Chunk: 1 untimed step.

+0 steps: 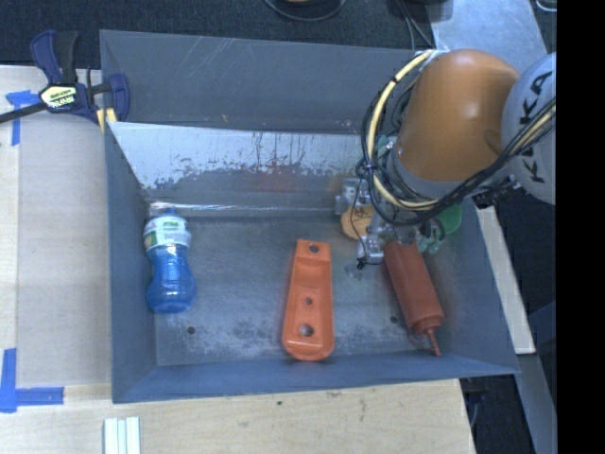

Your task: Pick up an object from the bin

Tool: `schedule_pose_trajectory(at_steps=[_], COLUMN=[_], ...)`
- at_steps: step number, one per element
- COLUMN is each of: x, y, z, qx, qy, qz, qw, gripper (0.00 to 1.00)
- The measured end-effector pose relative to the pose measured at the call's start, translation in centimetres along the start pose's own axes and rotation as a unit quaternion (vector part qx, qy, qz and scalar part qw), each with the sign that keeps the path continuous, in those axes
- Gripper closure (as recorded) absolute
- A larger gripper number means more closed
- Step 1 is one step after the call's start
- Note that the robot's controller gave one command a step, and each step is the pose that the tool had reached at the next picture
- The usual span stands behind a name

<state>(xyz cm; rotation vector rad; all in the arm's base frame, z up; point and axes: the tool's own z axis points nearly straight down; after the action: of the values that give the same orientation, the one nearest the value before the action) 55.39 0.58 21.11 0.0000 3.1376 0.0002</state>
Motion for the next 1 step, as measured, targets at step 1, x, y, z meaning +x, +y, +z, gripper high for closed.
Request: schedule_pose_trajectory(at_steps=[1], x=[-3.32], y=[2.26], z=[13.86], qx=[-0.001], qy=[0.0041], qz=[-0.288], qw=[0.9575], gripper=[0.0])
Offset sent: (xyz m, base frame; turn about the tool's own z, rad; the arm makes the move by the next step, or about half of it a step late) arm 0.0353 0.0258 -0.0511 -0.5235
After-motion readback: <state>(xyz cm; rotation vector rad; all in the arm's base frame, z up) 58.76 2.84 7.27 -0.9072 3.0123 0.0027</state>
